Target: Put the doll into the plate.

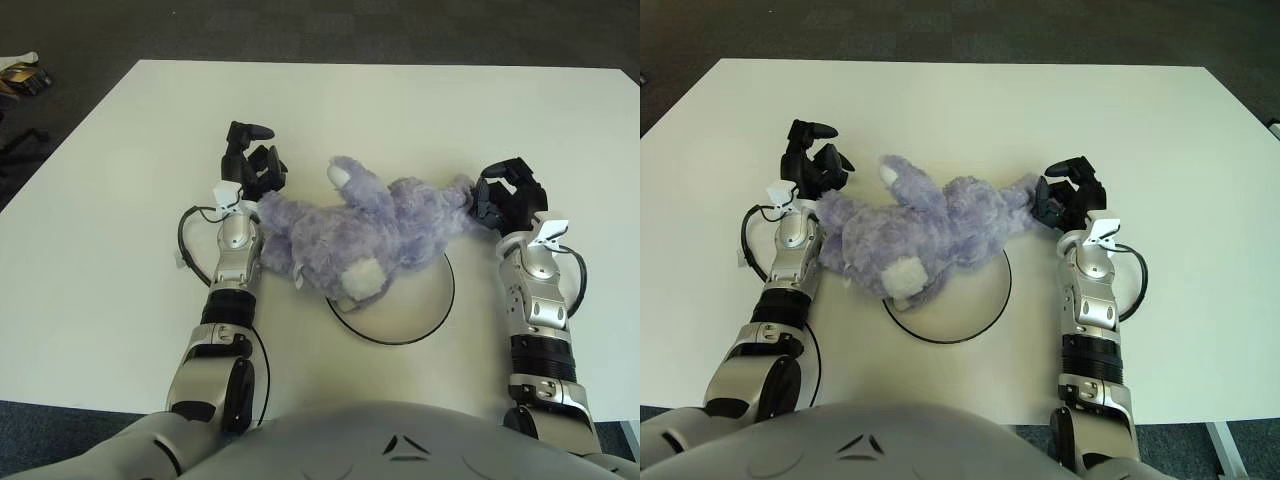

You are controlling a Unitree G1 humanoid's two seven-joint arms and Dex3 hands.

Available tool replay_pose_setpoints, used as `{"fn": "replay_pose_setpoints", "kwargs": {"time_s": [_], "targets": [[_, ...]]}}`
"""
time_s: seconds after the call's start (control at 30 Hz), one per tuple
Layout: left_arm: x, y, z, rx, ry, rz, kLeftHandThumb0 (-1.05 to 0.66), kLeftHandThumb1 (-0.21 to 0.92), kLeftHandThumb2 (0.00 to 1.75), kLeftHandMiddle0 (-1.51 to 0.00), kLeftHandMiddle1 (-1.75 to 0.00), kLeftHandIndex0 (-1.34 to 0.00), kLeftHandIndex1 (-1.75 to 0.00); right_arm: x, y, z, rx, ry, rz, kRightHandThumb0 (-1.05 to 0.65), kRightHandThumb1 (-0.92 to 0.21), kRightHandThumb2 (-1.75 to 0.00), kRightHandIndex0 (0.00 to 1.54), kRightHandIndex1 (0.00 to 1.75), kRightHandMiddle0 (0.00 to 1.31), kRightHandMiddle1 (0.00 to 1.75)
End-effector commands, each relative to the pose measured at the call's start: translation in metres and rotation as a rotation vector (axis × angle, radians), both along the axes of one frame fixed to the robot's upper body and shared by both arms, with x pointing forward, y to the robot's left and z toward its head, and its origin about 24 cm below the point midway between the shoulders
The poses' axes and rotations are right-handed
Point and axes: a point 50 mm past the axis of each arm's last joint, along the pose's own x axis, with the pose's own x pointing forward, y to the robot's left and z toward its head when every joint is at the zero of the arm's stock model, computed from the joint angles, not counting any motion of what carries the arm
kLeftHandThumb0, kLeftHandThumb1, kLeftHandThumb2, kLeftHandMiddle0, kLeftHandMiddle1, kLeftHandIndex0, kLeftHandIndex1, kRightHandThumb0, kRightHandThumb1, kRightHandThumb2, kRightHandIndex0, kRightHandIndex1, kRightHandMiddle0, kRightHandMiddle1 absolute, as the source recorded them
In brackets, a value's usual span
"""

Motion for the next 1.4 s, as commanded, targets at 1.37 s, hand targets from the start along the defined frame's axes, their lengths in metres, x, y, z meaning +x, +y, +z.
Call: {"fn": "replay_pose_setpoints", "kwargs": {"time_s": [1.37], "targets": [[-0.0143,0.0049,-0.0262,-0.034,0.13,0.02,-0.39,0.63,0.91,-0.8,-1.75,-0.37,-1.75,-0.0093,0.0003,-0.012,0.013,0.065,-0.011,-0.01,-0.38,-1.18,0.64,1.58,0.39,1.69]]}}
